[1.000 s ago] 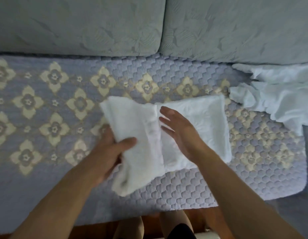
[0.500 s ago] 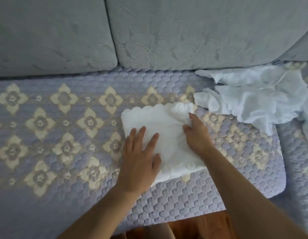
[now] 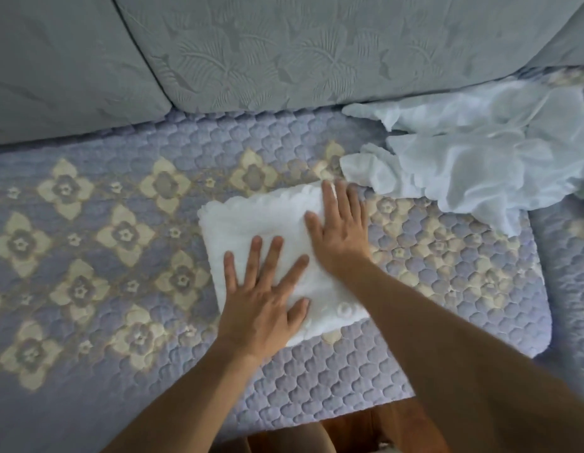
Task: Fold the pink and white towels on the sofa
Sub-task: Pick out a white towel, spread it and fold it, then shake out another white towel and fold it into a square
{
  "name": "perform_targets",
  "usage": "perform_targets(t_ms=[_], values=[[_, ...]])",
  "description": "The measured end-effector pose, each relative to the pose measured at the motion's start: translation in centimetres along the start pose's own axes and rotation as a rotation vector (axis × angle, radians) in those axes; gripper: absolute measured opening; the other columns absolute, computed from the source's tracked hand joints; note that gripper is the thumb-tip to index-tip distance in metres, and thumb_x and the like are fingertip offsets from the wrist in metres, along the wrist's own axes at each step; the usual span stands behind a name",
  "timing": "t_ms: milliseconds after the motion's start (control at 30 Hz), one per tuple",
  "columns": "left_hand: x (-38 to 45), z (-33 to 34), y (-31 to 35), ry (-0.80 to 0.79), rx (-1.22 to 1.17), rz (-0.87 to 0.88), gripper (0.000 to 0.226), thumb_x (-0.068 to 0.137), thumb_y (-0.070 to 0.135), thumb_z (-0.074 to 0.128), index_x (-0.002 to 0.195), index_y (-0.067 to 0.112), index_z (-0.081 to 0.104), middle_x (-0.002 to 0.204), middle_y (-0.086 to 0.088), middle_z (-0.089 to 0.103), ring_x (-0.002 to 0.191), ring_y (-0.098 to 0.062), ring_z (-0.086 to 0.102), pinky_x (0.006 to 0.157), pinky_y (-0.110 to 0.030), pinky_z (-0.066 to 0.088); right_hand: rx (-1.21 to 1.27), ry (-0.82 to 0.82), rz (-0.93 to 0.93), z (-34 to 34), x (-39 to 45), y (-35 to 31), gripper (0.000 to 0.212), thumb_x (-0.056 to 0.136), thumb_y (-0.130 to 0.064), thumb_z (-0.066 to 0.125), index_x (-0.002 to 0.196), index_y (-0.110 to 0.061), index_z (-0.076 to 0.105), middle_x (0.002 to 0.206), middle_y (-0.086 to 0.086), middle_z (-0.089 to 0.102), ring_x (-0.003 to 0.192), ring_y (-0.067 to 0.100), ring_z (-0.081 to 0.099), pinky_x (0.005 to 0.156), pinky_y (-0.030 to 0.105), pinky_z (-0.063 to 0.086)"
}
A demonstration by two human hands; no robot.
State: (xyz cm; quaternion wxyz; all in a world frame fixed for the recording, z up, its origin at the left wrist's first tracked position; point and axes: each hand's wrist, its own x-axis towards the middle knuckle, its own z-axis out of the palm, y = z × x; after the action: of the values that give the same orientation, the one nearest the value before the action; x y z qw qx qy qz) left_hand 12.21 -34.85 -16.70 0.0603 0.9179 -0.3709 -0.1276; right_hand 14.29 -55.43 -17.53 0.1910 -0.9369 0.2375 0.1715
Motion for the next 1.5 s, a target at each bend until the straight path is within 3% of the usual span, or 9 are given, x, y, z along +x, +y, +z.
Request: perform_targets(t_ms=[300,400,467,600,767,1000,1133,1333,1500], values=[[-1.6,-3.0,-1.3,0.039,-0.264,-0.206,0.066,0.093,0.064,0.040,0.154,0.041,0.026,0.168,-0.007,0.009,0.155,-0.032,0.003,0.121,-0.058,0.009,0.364,-0.134,0.303,-0.7,-8.2,1.9,0.106,0.070,-0.082,0.053,0.154,-0.042,0.002,0.158,-0.009,0.018,0.146,0.023,0.021,0.115,0.051,0.026],[-3.1,-4.2,-3.4,0.087,-1.003,-0.849,0.075,0.087,0.046,0.068,0.151,0.032,0.031,0.155,-0.008,0.039,0.140,-0.025,0.041,0.110,-0.047,0.037,0.387,-0.184,0.436,-0.5,-9.9,2.0,0.099,0.072,-0.075,0.063,0.152,-0.032,0.023,0.145,-0.004,0.033,0.133,0.025,0.041,0.106,0.049,0.042],[-3.9,-5.3,-3.6,-0.148,-1.693,-1.119,0.063,0.088,0.035,0.075,0.143,0.026,0.046,0.134,-0.005,0.064,0.116,-0.024,0.066,0.091,-0.045,0.055,0.635,-0.286,0.547,-1.9,-9.4,1.1,0.091,0.073,-0.067,0.073,0.145,-0.026,0.038,0.137,-0.004,0.047,0.120,0.025,0.055,0.099,0.047,0.050],[-5.2,-9.4,-3.2,-0.483,-1.969,-1.041,0.052,0.090,0.040,0.071,0.136,0.019,0.059,0.131,-0.007,0.068,0.117,-0.027,0.067,0.102,-0.049,0.050,1.230,-0.601,0.696,-8.8,-11.0,-0.1,0.066,0.072,-0.041,0.089,0.126,-0.013,0.064,0.112,0.007,0.076,0.102,0.028,0.074,0.086,0.045,0.061],[-5.6,-17.1,1.4,-0.649,-2.261,-0.922,0.067,0.091,0.043,0.070,0.147,0.012,0.050,0.148,-0.013,0.053,0.136,-0.032,0.051,0.114,-0.052,0.039,1.519,-0.534,0.722,-18.4,-17.7,1.8,0.046,0.079,-0.035,0.084,0.117,-0.012,0.071,0.112,0.014,0.075,0.099,0.031,0.074,0.073,0.039,0.061],[4.5,-22.1,19.9,-0.687,-1.865,-0.680,0.047,0.089,0.012,0.068,0.135,0.019,0.059,0.128,-0.012,0.068,0.113,-0.035,0.068,0.088,-0.046,0.056,1.746,-0.136,0.705,-28.6,-24.5,16.7,0.053,0.082,-0.029,0.081,0.127,-0.005,0.066,0.122,0.018,0.071,0.112,0.035,0.069,0.095,0.046,0.056],[17.1,-25.3,34.8,-0.607,-1.754,-0.529,0.038,0.087,0.007,0.066,0.121,0.024,0.065,0.111,-0.009,0.075,0.088,-0.027,0.075,0.068,-0.038,0.058,1.805,0.285,0.630,-37.2,-24.4,28.4,0.051,0.081,-0.022,0.076,0.127,-0.004,0.063,0.114,0.016,0.074,0.100,0.032,0.074,0.068,0.037,0.061],[32.7,-29.5,54.3,-0.325,-1.683,-0.212,0.047,0.074,0.030,0.076,0.119,0.036,0.064,0.110,0.006,0.075,0.092,-0.015,0.075,0.065,-0.031,0.058,1.901,0.709,0.340,-45.0,-20.8,45.0,0.045,0.091,-0.022,0.071,0.133,-0.014,0.058,0.126,0.012,0.070,0.111,0.033,0.070,0.080,0.049,0.060],[37.4,-18.6,59.7,-0.184,-1.202,-0.172,0.054,0.094,0.037,0.063,0.143,0.026,0.045,0.128,-0.004,0.064,0.113,-0.023,0.065,0.088,-0.036,0.055,1.906,0.698,0.648,-37.6,-13.7,54.6,0.039,0.092,-0.024,0.071,0.129,-0.017,0.060,0.117,0.006,0.074,0.103,0.026,0.073,0.077,0.041,0.062]])
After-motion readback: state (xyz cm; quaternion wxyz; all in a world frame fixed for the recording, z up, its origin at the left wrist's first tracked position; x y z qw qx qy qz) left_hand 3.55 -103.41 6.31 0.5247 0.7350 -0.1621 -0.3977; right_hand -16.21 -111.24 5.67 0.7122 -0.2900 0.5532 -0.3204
